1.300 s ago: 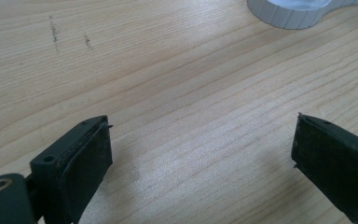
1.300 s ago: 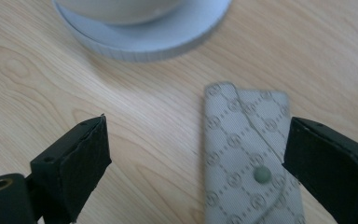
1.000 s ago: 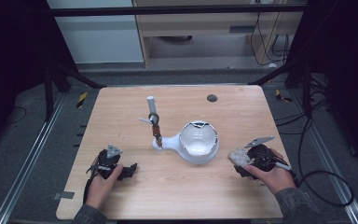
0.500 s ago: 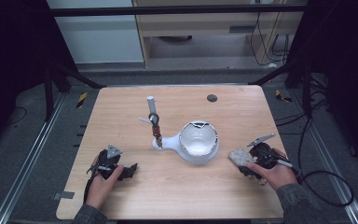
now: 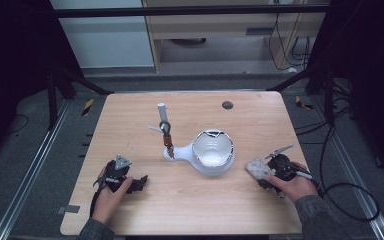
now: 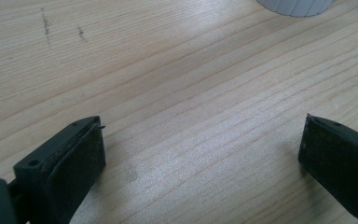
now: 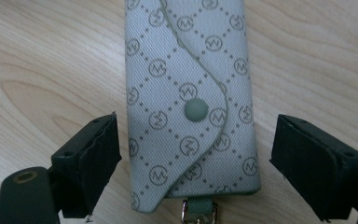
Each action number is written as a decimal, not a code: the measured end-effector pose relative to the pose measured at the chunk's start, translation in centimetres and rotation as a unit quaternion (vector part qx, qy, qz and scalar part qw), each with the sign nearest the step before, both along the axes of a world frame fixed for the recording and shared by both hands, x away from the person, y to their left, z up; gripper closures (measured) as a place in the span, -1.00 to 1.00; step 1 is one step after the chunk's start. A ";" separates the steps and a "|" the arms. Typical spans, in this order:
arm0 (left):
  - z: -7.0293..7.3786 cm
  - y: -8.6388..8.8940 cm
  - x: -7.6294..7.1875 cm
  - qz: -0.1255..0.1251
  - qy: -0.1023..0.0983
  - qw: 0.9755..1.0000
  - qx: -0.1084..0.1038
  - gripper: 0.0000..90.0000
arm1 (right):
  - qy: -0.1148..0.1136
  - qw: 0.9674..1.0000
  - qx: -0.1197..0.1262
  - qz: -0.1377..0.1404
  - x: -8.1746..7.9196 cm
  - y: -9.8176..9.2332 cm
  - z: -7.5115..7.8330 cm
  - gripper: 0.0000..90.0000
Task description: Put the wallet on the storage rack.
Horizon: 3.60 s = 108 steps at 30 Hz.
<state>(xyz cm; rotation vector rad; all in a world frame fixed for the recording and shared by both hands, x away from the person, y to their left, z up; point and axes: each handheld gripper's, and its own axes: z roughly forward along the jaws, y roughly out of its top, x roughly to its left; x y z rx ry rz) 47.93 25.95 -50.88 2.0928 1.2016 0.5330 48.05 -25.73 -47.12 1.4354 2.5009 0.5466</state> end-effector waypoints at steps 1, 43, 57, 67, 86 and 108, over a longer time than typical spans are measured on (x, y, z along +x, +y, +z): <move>0.0 0.0 0.0 0.000 0.000 1.000 0.000 -1.00 | 0.004 1.000 0.000 0.002 0.0 0.0 0.0 -0.66; 0.0 -0.1 0.0 -0.004 0.001 1.000 0.000 -1.00 | -0.031 0.986 -0.106 0.126 -1.3 3.1 6.7 -0.30; 0.0 -0.1 0.0 -0.004 0.001 1.000 0.000 -1.00 | -0.063 0.969 -0.147 0.189 -1.5 7.0 10.9 -0.30; 0.0 -0.1 -0.1 -0.003 0.000 1.000 -0.001 -1.00 | -0.069 0.956 -0.175 0.225 -0.9 10.2 12.4 -0.30; 0.0 -0.1 0.0 -0.005 0.000 1.000 0.000 -1.00 | -0.055 0.946 -0.196 0.253 0.4 13.3 11.8 -0.30; 0.0 -0.1 0.0 -0.005 0.000 1.000 0.000 -1.00 | -0.027 0.938 -0.222 0.267 2.3 16.1 10.3 -0.30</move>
